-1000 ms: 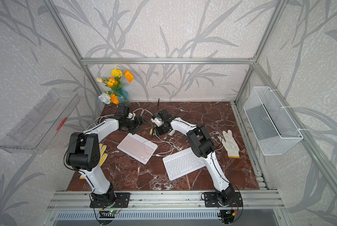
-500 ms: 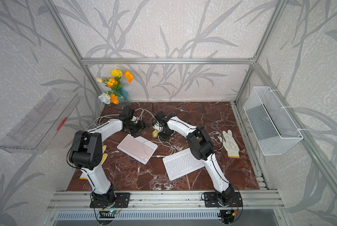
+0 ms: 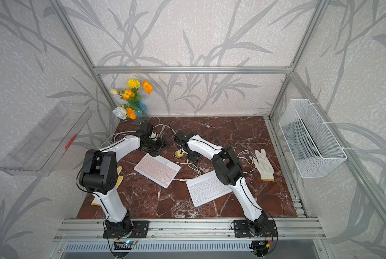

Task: Unplug the wireless keyboard
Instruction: Pick up the plug from the center of the board.

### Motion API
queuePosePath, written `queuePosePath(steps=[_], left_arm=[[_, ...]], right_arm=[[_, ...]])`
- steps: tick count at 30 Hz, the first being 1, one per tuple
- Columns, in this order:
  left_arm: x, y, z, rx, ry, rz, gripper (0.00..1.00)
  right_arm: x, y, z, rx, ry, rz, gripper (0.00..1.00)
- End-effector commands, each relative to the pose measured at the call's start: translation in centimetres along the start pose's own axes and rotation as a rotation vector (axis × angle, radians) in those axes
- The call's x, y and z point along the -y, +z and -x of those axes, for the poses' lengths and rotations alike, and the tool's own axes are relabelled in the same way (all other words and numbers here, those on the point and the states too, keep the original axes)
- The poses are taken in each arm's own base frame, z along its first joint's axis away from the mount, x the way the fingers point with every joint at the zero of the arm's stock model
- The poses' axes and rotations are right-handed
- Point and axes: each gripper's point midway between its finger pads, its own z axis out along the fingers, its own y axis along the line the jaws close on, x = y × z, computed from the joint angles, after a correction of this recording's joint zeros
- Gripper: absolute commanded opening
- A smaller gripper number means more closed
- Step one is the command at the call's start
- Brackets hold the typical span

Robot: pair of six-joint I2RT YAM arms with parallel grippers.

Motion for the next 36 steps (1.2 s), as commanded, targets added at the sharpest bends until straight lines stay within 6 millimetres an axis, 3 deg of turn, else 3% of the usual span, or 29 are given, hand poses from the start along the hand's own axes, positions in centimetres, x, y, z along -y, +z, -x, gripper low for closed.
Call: queuePosePath(steps=[1,12,17,20,25,28,36], left_arm=[[0.2,-0.2,0.3,0.000,0.023,0.018,0.72],[2.9,0.8,-0.9,-0.038,0.078,0.033,0.68],[4.6,2.4,-2.0,-0.062,0.115,0.069,0.66],[5.1,3.5,-2.8,-0.066,0.146,0.099,0.65],[3.2,4.6,-3.0,-0.075,0.182,0.179,0.65],[2.6,4.9,-3.1,-0.075,0.178,0.192,0.65],[0.6,6.3,-4.2,-0.128,0.177,0.236,0.63]], right_arm=[[1.9,0.0,-3.1,-0.078,0.070,0.000,0.65],[3.2,-3.0,-6.0,0.032,0.400,0.206,0.65],[3.3,-8.9,-3.6,0.314,0.565,0.443,0.64],[3.0,-12.6,-1.4,0.496,0.569,0.577,0.64],[3.0,-15.1,1.8,0.666,0.526,0.695,0.64],[2.7,-14.9,4.2,0.706,0.530,0.788,0.64],[2.4,-10.1,10.0,0.726,0.593,0.900,0.62]])
